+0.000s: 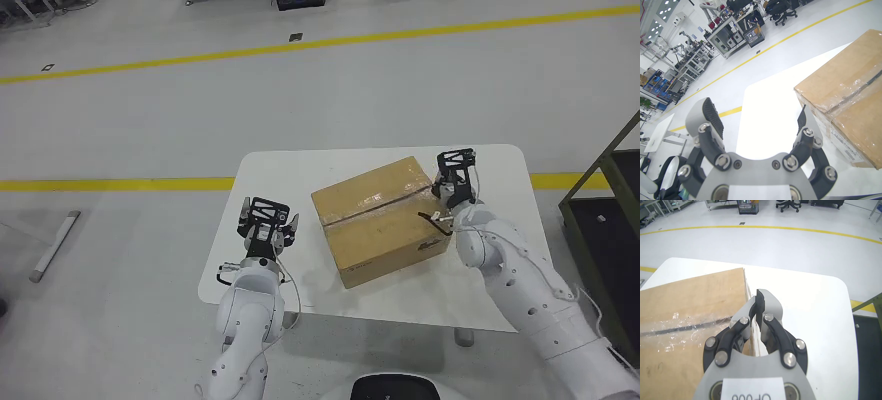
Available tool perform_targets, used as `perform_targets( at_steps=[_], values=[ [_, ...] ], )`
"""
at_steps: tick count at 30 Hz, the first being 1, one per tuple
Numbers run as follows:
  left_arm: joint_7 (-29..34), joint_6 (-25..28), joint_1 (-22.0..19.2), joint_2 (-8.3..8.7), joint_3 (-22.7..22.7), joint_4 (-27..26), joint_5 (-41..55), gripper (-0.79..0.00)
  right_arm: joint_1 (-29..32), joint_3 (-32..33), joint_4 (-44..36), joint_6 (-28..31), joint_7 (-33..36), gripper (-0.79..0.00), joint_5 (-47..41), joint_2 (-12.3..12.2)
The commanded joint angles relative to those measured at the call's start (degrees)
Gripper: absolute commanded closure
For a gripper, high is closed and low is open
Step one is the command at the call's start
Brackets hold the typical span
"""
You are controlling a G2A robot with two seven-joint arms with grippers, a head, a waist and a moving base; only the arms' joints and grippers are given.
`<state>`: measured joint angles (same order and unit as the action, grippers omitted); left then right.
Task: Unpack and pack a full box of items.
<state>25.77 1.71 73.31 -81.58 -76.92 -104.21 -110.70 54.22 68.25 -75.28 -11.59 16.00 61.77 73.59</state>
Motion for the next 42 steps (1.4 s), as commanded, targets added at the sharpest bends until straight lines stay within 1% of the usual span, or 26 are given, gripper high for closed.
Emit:
perform_targets(
  at_steps=[1, 2, 4, 5, 8, 12, 16, 21, 26, 36, 42],
  values=[
    [0.0, 0.0, 0.0, 0.0, 0.0, 0.0, 0.0, -0.785, 0.8, -0.9, -3.3, 2.1, -0.6, 0.0, 0.3, 0.1],
    [0.0, 0.0, 0.0, 0.0, 0.0, 0.0, 0.0, -0.785, 1.1, -1.9, -4.8, 2.4, -0.5, 0.0, 2.1, 0.2],
    [0.0, 0.0, 0.0, 0.0, 0.0, 0.0, 0.0, -0.785, 1.7, -3.8, -8.0, 2.8, -1.0, 0.0, 0.6, 0.7],
    [0.0, 0.0, 0.0, 0.0, 0.0, 0.0, 0.0, -0.785, 1.6, -5.8, -9.4, 4.1, -0.9, 0.0, 1.0, 1.0],
    [0.0, 0.0, 0.0, 0.0, 0.0, 0.0, 0.0, -0.785, 0.2, -11.9, -9.9, 6.3, -0.1, 0.0, 3.5, 2.1],
    [0.0, 0.0, 0.0, 0.0, 0.0, 0.0, 0.0, -0.785, -3.1, -19.9, -6.2, 6.8, 0.2, 0.0, 7.8, 4.1],
    [0.0, 0.0, 0.0, 0.0, 0.0, 0.0, 0.0, -0.785, -6.1, -22.4, 1.5, 5.3, 0.6, 0.0, 7.1, 5.7],
    [0.0, 0.0, 0.0, 0.0, 0.0, 0.0, 0.0, -0.785, -7.7, -20.2, 8.3, 4.6, 0.4, 0.0, 6.4, 6.1],
    [0.0, 0.0, 0.0, 0.0, 0.0, 0.0, 0.0, -0.785, -6.8, -15.1, 10.9, 4.3, -0.1, 0.0, 7.4, 4.9],
    [0.0, 0.0, 0.0, 0.0, 0.0, 0.0, 0.0, -0.785, -2.6, -2.9, 7.7, 3.5, 1.2, 0.0, 7.9, 2.0],
    [0.0, 0.0, 0.0, 0.0, 0.0, 0.0, 0.0, -0.785, 0.6, 5.4, 4.5, 2.5, -0.5, 0.0, 1.8, 1.0]
  ],
)
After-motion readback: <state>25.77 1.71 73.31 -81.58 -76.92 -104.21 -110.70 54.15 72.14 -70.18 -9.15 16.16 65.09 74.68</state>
